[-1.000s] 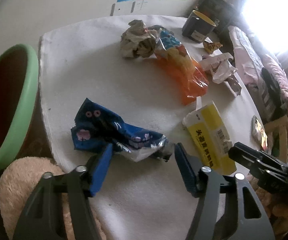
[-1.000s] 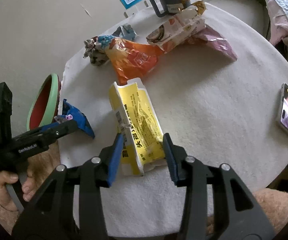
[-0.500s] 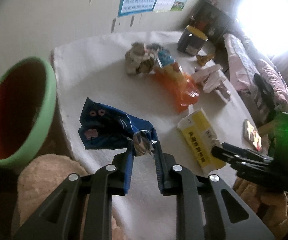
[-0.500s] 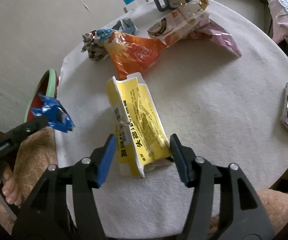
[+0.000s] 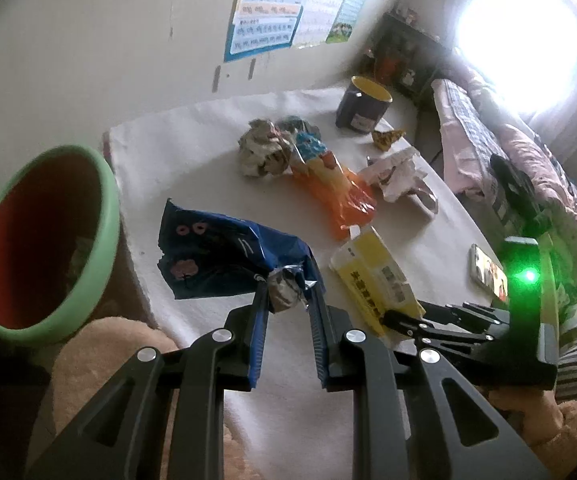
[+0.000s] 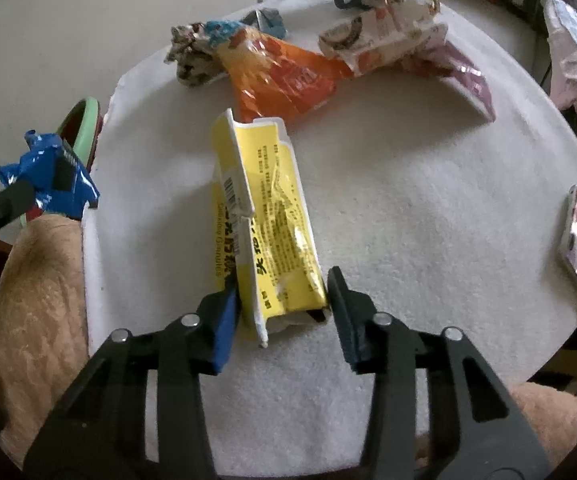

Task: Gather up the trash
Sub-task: 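Carry the blue wrapper and yellow carton with both tools to the bucket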

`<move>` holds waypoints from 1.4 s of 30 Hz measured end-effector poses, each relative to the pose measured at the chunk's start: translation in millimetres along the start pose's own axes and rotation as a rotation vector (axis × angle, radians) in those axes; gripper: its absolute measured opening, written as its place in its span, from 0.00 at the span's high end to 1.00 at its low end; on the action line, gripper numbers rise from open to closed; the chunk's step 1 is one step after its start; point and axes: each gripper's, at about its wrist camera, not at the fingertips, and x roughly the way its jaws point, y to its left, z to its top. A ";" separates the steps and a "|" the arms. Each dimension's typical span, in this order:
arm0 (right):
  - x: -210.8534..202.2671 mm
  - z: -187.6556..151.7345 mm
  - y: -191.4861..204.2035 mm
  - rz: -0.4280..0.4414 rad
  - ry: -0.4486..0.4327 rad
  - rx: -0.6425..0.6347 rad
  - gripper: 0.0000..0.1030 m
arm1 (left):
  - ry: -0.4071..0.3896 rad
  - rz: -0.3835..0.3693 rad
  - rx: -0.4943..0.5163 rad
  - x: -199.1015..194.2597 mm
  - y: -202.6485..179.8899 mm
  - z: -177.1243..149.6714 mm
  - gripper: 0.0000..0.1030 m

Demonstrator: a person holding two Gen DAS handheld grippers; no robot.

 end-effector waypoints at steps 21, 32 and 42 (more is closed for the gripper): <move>-89.1 7.3 52.2 0.093 -0.261 0.059 0.61 | -0.156 -0.002 -0.016 -49.2 21.3 12.1 0.85; -87.2 22.9 93.4 0.119 -0.252 -0.016 0.61 | -0.207 0.052 -0.088 -65.9 63.9 15.1 0.85; -65.0 33.0 123.1 0.132 -0.196 -0.068 0.61 | -0.241 0.112 -0.163 -74.4 108.4 12.4 0.85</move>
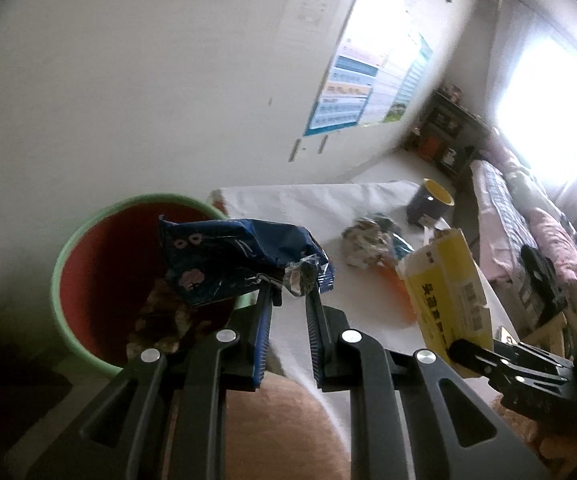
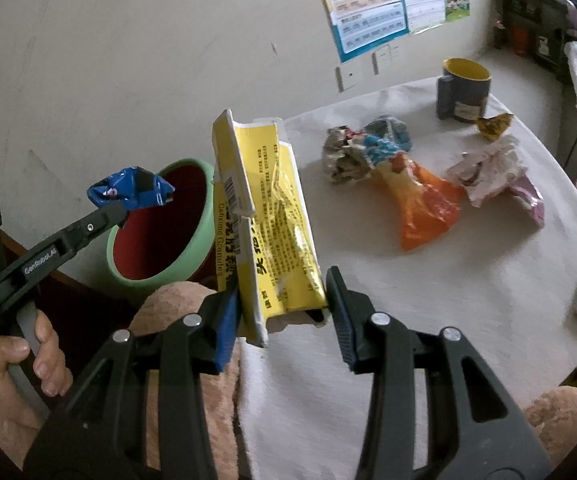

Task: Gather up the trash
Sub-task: 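Carry the blue wrapper and yellow carton with both tools to the bucket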

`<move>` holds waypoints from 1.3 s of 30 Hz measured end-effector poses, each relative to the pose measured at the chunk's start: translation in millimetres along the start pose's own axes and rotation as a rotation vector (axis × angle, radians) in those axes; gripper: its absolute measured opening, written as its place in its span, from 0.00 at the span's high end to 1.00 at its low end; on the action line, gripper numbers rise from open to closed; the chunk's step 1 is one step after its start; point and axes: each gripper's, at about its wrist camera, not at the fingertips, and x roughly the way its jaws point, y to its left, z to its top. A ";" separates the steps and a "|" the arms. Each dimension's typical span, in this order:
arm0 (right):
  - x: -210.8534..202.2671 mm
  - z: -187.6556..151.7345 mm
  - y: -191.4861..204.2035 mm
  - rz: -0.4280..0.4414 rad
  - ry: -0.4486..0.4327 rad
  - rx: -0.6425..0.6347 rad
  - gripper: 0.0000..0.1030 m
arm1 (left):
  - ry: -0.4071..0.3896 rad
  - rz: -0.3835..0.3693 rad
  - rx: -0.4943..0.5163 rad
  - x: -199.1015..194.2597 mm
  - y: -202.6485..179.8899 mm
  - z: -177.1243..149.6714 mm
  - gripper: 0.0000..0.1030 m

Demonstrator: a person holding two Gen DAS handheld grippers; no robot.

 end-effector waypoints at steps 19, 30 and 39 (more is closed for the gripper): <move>69.3 24.8 83.4 0.087 0.112 -0.130 0.61 | 0.013 0.110 -0.175 11.6 89.9 -6.6 0.85; 115.4 47.9 119.5 0.122 0.169 -0.142 0.61 | 0.028 0.139 -0.222 24.5 119.0 -8.6 0.85; 128.4 56.5 134.8 0.135 0.168 -0.155 0.59 | 0.049 0.142 -0.249 35.6 125.9 -10.7 0.85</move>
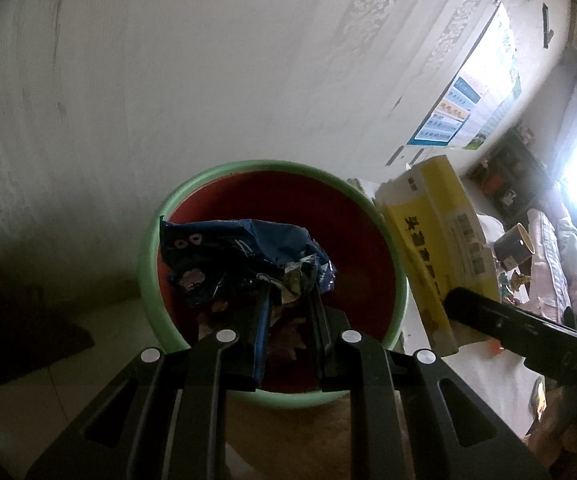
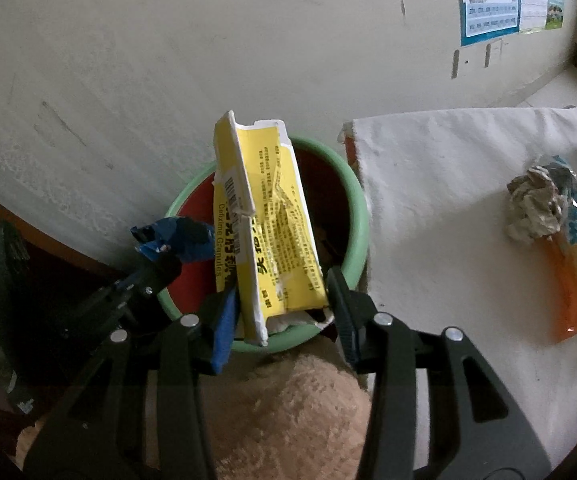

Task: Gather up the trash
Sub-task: 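Open both tools over the bucket to drop blue wrapper and carton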

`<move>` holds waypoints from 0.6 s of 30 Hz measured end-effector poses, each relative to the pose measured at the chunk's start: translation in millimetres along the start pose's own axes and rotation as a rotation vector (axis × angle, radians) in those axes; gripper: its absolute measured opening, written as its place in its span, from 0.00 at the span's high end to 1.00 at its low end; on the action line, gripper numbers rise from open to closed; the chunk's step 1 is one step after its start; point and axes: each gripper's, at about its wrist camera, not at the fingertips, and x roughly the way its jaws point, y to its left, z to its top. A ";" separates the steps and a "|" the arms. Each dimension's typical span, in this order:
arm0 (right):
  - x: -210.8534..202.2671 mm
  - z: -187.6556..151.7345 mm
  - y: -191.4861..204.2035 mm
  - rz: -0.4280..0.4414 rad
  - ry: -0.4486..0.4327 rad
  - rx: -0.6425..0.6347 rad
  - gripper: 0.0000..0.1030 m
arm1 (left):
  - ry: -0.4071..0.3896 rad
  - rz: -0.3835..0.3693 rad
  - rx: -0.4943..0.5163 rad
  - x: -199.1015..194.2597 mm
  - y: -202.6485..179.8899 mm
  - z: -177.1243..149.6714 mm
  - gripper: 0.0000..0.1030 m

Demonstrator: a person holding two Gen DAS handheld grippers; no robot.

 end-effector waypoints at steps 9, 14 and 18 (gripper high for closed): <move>1.3 0.1 -3.2 0.011 -0.009 0.028 0.40 | -0.005 0.043 -0.048 4.2 3.5 -0.4 0.43; -10.5 -5.2 -20.0 -0.014 -0.043 0.044 0.33 | 0.020 0.051 -0.035 6.6 -0.2 -2.9 0.42; -31.4 -11.1 -67.3 -0.166 -0.099 0.053 0.30 | 0.024 0.047 -0.017 5.3 -6.7 -3.5 0.42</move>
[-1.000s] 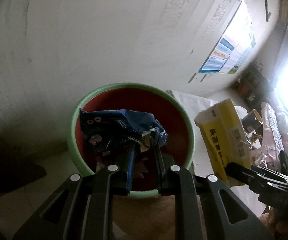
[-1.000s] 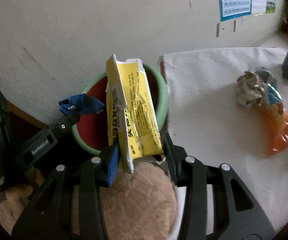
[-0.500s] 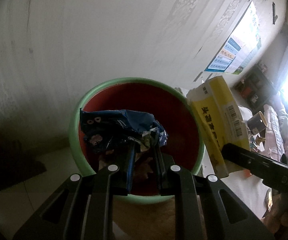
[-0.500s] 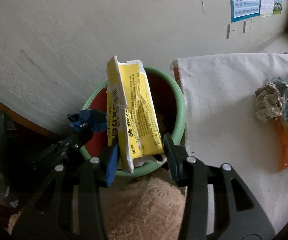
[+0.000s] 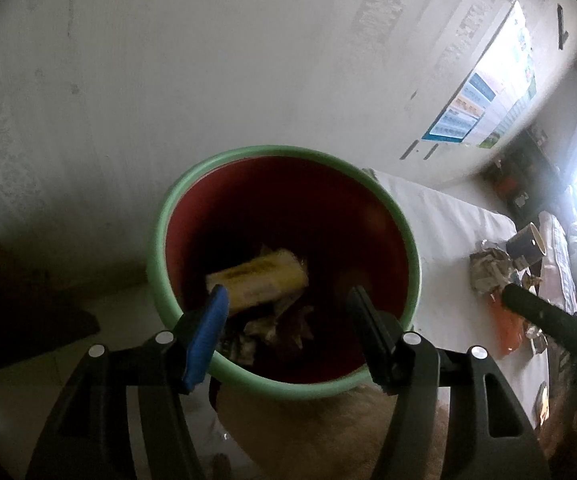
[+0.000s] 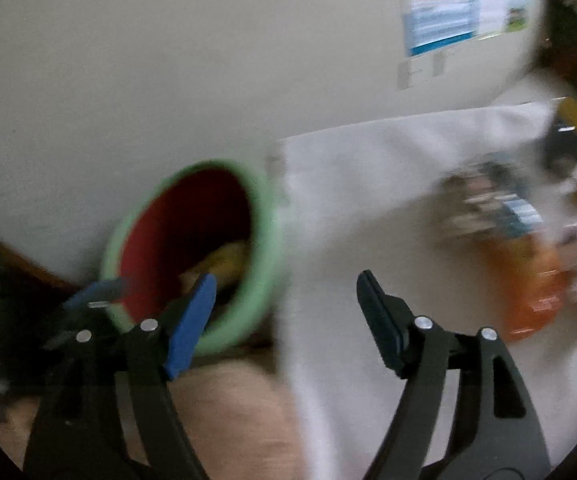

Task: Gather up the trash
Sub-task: 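Open both tools over the bucket to drop blue wrapper and carton, then grasp the crumpled paper with left tool while right grasps orange chip bag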

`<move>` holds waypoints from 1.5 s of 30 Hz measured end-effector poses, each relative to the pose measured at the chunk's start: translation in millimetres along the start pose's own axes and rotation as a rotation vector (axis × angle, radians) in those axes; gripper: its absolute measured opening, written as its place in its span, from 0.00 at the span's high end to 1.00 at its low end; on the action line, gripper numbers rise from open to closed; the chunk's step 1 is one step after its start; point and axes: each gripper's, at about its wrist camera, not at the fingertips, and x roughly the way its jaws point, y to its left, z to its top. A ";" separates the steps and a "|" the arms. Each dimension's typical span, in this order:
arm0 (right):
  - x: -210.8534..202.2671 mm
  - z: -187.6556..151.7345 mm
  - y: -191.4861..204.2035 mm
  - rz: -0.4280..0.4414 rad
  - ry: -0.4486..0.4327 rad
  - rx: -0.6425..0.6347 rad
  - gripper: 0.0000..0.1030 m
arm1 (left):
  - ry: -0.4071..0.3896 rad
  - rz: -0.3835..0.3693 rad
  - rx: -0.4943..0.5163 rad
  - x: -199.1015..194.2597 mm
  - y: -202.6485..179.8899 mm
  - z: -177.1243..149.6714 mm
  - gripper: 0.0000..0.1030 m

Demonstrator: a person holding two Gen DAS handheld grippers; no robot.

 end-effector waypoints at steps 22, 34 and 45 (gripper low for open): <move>-4.6 -53.1 -149.4 -0.220 0.070 0.087 0.56 | 0.052 -0.090 0.256 -4.4 -112.0 -28.4 0.42; -66.6 -133.1 -162.4 -0.069 0.017 0.273 0.56 | 0.053 -0.180 0.429 63.2 -251.6 -10.3 0.34; -63.1 -130.9 -164.7 -0.009 -0.004 0.263 0.56 | 0.183 -0.081 0.436 146.8 -302.3 -1.9 0.33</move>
